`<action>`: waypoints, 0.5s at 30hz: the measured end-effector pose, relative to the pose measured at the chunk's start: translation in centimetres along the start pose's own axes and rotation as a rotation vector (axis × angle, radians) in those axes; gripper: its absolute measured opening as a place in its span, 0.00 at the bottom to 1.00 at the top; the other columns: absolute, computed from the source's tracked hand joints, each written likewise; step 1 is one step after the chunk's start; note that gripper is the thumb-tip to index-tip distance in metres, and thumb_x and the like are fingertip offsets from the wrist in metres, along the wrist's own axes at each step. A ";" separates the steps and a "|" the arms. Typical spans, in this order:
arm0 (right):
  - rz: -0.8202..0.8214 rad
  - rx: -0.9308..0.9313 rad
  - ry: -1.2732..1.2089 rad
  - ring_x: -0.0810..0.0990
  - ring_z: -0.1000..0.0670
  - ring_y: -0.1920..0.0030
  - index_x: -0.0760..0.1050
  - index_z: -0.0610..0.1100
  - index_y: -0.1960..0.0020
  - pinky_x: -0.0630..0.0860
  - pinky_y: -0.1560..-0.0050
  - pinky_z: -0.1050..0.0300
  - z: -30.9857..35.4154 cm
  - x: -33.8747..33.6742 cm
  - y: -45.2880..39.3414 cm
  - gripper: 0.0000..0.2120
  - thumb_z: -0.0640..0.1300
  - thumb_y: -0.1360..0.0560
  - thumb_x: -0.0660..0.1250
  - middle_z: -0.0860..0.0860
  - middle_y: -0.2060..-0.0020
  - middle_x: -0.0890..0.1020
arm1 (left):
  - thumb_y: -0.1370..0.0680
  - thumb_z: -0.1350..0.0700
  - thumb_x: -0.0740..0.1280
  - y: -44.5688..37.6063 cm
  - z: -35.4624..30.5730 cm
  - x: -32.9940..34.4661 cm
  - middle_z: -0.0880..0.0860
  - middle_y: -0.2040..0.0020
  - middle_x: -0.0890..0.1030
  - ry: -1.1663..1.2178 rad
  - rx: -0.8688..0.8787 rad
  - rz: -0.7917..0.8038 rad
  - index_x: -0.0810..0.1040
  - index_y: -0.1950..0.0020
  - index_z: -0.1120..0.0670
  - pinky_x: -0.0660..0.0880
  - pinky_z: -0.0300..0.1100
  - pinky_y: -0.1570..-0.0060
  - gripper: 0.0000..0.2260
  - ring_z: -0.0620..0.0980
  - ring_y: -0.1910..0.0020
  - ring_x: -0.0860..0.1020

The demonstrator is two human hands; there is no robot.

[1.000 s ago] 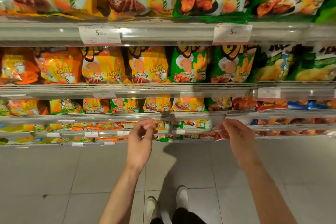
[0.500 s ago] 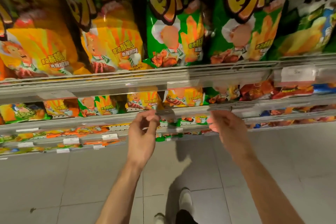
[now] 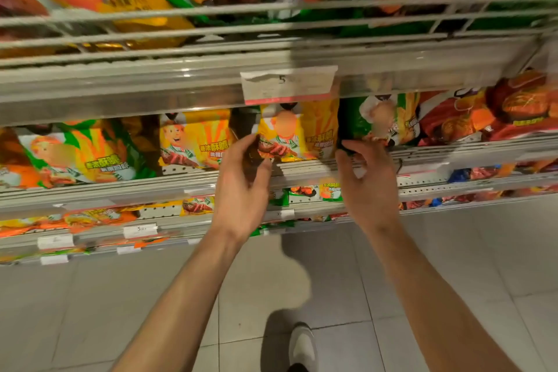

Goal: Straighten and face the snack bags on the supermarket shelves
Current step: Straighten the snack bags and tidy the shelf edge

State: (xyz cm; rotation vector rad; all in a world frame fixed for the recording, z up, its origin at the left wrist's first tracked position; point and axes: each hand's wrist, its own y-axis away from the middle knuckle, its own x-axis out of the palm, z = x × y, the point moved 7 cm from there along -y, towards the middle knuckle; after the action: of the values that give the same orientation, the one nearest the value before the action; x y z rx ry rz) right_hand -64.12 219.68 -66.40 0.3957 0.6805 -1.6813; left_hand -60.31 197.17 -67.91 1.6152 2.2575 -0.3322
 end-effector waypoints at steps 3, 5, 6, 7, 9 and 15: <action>-0.050 -0.097 0.160 0.77 0.42 0.42 0.81 0.42 0.37 0.72 0.44 0.51 1.0 0.8 -0.8 0.16 0.49 0.20 0.70 0.46 0.43 0.84 | 0.17 0.52 0.66 -1.2 0.4 1.4 0.47 0.24 0.70 -0.002 -0.011 0.019 0.64 0.20 0.47 0.67 0.45 0.25 0.25 0.45 0.25 0.69; 0.014 -0.058 0.226 0.76 0.40 0.38 0.77 0.43 0.31 0.70 0.40 0.46 1.1 1.8 -1.4 0.21 0.53 0.20 0.68 0.46 0.39 0.83 | 0.17 0.49 0.65 -1.8 0.3 2.3 0.45 0.22 0.68 -0.037 -0.020 0.028 0.60 0.18 0.47 0.65 0.43 0.24 0.28 0.42 0.24 0.67; 0.046 -0.027 0.256 0.75 0.40 0.36 0.75 0.44 0.28 0.67 0.38 0.46 1.0 2.3 -1.7 0.24 0.54 0.20 0.67 0.45 0.38 0.82 | 0.17 0.49 0.65 -2.0 0.1 2.6 0.43 0.24 0.70 -0.053 -0.024 0.025 0.59 0.18 0.47 0.66 0.37 0.27 0.29 0.38 0.27 0.68; 0.071 0.000 0.268 0.74 0.40 0.35 0.73 0.44 0.26 0.65 0.38 0.46 1.1 2.6 -1.9 0.25 0.54 0.20 0.67 0.45 0.36 0.81 | 0.17 0.48 0.65 -2.2 0.0 2.8 0.39 0.28 0.72 -0.058 -0.022 0.016 0.59 0.18 0.48 0.66 0.29 0.33 0.29 0.32 0.33 0.70; 0.107 0.024 0.233 0.74 0.42 0.36 0.73 0.47 0.26 0.64 0.37 0.48 1.3 3.2 -2.2 0.24 0.54 0.19 0.66 0.46 0.37 0.82 | 0.17 0.50 0.66 -2.4 -0.2 2.8 0.32 0.39 0.74 -0.028 -0.027 -0.006 0.61 0.19 0.50 0.66 0.20 0.44 0.27 0.26 0.44 0.73; 0.144 0.123 -0.293 0.83 0.47 0.41 0.76 0.44 0.30 0.80 0.38 0.44 1.6 2.3 -3.4 0.19 0.49 0.18 0.67 0.47 0.42 0.85 | 0.16 0.50 0.66 -1.5 -1.1 2.0 0.47 0.25 0.71 0.045 -0.036 -0.031 0.65 0.20 0.48 0.67 0.37 0.27 0.25 0.42 0.28 0.71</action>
State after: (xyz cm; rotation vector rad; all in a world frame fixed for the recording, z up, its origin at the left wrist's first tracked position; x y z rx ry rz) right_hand -67.74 217.24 -65.81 0.2706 0.3261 -1.6060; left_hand -62.50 198.79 -67.71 1.5863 2.3105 -0.2638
